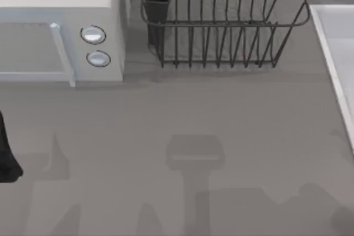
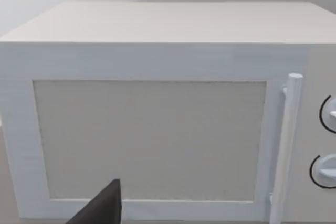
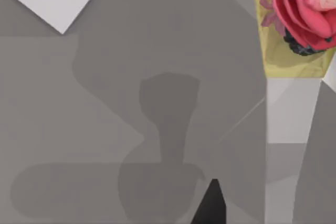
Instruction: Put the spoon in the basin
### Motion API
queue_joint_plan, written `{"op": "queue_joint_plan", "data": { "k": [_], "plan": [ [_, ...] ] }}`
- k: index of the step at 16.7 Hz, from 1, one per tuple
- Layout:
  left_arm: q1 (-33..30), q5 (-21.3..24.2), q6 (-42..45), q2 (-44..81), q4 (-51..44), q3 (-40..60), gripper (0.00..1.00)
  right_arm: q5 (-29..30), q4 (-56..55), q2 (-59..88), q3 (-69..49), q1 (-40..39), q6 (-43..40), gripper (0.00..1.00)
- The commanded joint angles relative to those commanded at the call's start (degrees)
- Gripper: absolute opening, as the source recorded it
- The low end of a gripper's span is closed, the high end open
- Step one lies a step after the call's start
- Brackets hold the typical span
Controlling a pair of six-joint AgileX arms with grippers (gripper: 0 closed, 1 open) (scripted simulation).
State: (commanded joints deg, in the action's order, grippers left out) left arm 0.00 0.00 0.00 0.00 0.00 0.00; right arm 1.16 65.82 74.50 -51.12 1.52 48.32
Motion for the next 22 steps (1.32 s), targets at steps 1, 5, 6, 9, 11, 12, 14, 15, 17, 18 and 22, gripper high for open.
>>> {"op": "queue_joint_plan", "data": {
  "k": [1, 5, 6, 9, 11, 12, 14, 15, 17, 18, 22],
  "plan": [
    [0.0, 0.0, 0.0, 0.0, 0.0, 0.0, 1.00, 0.0, 0.2, 0.5, -0.6, 0.1, 0.0, 0.00],
    [0.0, 0.0, 0.0, 0.0, 0.0, 0.0, 1.00, 0.0, 3.5, 8.1, -9.0, 0.7, 0.1, 0.00],
    [0.0, 0.0, 0.0, 0.0, 0.0, 0.0, 1.00, 0.0, 4.9, 11.2, -12.6, 1.0, 0.0, 0.00],
    [0.0, 0.0, 0.0, 0.0, 0.0, 0.0, 1.00, 0.0, 9.7, 22.6, -27.0, 1.8, -0.4, 0.00],
    [0.0, 0.0, 0.0, 0.0, 0.0, 0.0, 1.00, 0.1, 13.4, 31.3, -39.3, 2.5, -0.8, 0.00],
    [0.0, 0.0, 0.0, 0.0, 0.0, 0.0, 1.00, 0.1, 15.4, 35.9, -45.9, 2.9, -1.1, 0.00],
    [0.0, 0.0, 0.0, 0.0, 0.0, 0.0, 1.00, 0.1, 19.3, 45.2, -59.6, 3.7, -1.6, 0.00],
    [0.0, 0.0, 0.0, 0.0, 0.0, 0.0, 1.00, 0.1, 21.1, 49.8, -66.3, 4.1, -2.0, 0.00],
    [0.0, 0.0, 0.0, 0.0, 0.0, 0.0, 1.00, 0.1, 24.5, 58.3, -79.2, 4.9, -2.8, 0.00],
    [0.0, 0.0, 0.0, 0.0, 0.0, 0.0, 1.00, 0.2, 26.0, 62.2, -85.2, 5.3, -3.2, 0.00],
    [0.0, 0.0, 0.0, 0.0, 0.0, 0.0, 1.00, 0.1, 30.3, 74.9, -104.2, 6.6, -4.9, 0.00]
  ]
}}
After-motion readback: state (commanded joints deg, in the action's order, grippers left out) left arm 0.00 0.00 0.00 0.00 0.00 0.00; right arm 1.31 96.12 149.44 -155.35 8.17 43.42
